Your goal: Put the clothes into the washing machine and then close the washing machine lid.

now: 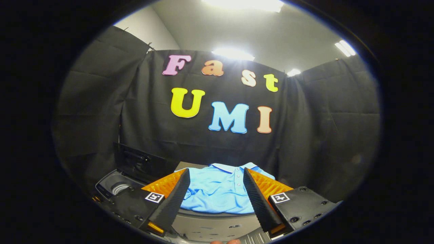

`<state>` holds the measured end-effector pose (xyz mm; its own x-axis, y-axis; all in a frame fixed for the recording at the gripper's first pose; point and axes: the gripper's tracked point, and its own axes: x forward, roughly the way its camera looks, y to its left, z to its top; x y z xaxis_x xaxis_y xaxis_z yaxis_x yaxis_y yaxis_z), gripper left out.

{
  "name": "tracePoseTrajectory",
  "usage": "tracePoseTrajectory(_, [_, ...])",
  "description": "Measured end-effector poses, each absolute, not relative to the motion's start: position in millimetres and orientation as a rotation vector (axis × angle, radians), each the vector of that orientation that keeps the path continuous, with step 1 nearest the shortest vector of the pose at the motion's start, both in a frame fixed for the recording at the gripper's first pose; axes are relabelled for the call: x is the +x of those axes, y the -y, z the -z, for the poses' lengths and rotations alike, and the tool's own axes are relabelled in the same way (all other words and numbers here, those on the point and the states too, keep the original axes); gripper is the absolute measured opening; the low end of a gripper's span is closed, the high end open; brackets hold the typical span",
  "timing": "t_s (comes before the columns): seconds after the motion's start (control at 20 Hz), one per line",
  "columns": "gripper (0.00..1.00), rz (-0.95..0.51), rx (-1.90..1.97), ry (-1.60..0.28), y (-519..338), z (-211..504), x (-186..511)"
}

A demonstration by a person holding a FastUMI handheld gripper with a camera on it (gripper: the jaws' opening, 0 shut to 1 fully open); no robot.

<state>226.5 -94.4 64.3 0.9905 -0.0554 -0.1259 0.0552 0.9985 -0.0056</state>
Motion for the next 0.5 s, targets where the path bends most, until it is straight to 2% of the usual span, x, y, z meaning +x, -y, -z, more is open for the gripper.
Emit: tracePoseTrajectory(0.5, [0.98,0.0,0.013,-0.34,100.8,-30.0,308.6])
